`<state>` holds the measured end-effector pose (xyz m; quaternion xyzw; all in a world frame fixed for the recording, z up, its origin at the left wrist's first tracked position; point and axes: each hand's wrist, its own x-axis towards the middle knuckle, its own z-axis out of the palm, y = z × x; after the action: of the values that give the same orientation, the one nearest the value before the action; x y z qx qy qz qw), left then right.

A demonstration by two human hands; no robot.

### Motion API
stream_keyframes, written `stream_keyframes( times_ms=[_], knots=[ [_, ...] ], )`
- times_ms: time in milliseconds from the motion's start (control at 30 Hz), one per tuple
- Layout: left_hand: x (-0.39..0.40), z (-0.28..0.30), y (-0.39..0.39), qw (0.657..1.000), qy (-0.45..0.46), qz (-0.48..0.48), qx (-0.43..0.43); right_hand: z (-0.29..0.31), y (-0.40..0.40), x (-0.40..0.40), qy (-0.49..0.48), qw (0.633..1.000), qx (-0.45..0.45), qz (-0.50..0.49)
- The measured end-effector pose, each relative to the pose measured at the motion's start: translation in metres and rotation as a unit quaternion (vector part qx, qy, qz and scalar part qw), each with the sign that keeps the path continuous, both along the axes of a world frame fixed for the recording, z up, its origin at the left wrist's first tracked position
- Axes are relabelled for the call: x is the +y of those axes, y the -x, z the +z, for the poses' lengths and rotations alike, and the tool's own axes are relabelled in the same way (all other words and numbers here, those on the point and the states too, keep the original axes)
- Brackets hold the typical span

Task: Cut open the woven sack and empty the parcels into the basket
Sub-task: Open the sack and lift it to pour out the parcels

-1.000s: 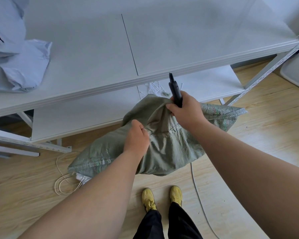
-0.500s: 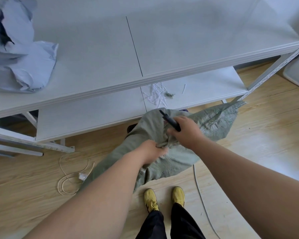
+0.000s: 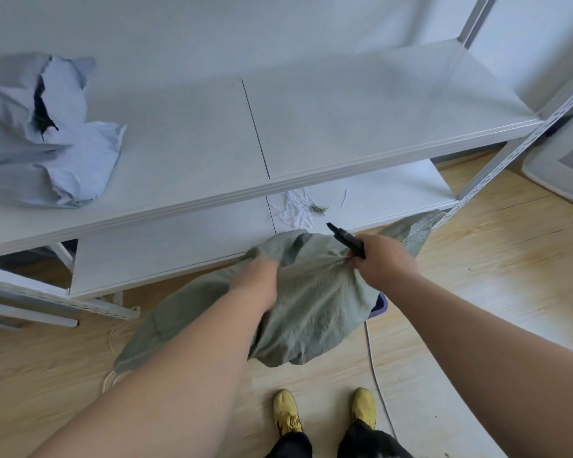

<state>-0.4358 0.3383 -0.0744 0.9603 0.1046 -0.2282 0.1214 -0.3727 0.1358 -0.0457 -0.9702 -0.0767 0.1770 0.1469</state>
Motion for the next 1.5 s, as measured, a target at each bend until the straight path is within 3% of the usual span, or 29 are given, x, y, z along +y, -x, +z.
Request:
stream_keyframes(
  times_ms=[100, 267, 333, 533, 767, 833, 867, 933, 1000, 1033, 1100, 1200, 1267, 1400, 1433, 1500],
  knots=[
    [0.0, -0.006, 0.013, 0.99, -0.131, -0.004, -0.047, -0.006, 0.0, 0.0, 0.01, 1.0, 0.001, 0.024],
    [-0.019, -0.014, 0.02, 0.977, -0.14, 0.098, -0.126, -0.006, -0.014, -0.02, 0.014, 0.998, 0.022, 0.056],
    [-0.035, -0.014, 0.022, 0.976, -0.125, 0.132, -0.121, -0.008, -0.019, -0.039, 0.025, 0.998, 0.028, 0.06],
    [-0.091, -0.004, 0.013, 0.974, 0.036, 0.203, -0.095, -0.004, -0.039, -0.098, 0.039, 0.996, 0.043, 0.063],
    [-0.092, 0.05, -0.011, 0.965, 0.01, 0.184, -0.185, 0.049, -0.074, -0.106, -0.02, 0.993, 0.001, 0.118],
    [-0.091, 0.06, -0.008, 0.96, 0.033, 0.186, -0.208, 0.057, -0.074, -0.103, 0.013, 0.987, 0.017, 0.159],
    [-0.09, 0.063, -0.005, 0.966, 0.046, 0.175, -0.187, 0.057, -0.072, -0.102, 0.046, 0.981, 0.033, 0.186],
    [-0.087, 0.066, 0.003, 0.991, 0.046, 0.116, -0.052, 0.051, -0.065, -0.1, 0.113, 0.963, 0.086, 0.228],
    [-0.087, 0.068, 0.007, 0.993, 0.031, 0.065, 0.096, 0.042, -0.057, -0.097, 0.163, 0.943, 0.138, 0.254],
    [-0.087, 0.069, 0.007, 0.99, 0.028, 0.064, 0.123, 0.038, -0.055, -0.095, 0.178, 0.937, 0.149, 0.262],
    [-0.085, 0.075, 0.003, 0.993, 0.014, 0.08, 0.085, 0.04, -0.054, -0.09, 0.177, 0.944, 0.129, 0.247],
    [-0.075, 0.092, -0.006, 0.985, 0.019, 0.142, -0.091, 0.064, -0.063, -0.081, 0.123, 0.975, 0.064, 0.172],
    [-0.067, 0.101, -0.008, 0.97, 0.021, 0.175, -0.166, 0.08, -0.067, -0.075, 0.097, 0.982, 0.052, 0.153],
    [-0.059, 0.106, -0.004, 0.989, -0.003, 0.123, -0.078, 0.097, -0.051, -0.069, 0.178, 0.957, 0.095, 0.208],
    [-0.059, 0.109, -0.003, 0.989, -0.003, 0.121, -0.089, 0.103, -0.048, -0.069, 0.2, 0.948, 0.11, 0.223],
    [-0.056, 0.115, -0.002, 0.971, -0.005, 0.137, -0.197, 0.117, -0.05, -0.068, 0.194, 0.95, 0.102, 0.223]
  ],
)
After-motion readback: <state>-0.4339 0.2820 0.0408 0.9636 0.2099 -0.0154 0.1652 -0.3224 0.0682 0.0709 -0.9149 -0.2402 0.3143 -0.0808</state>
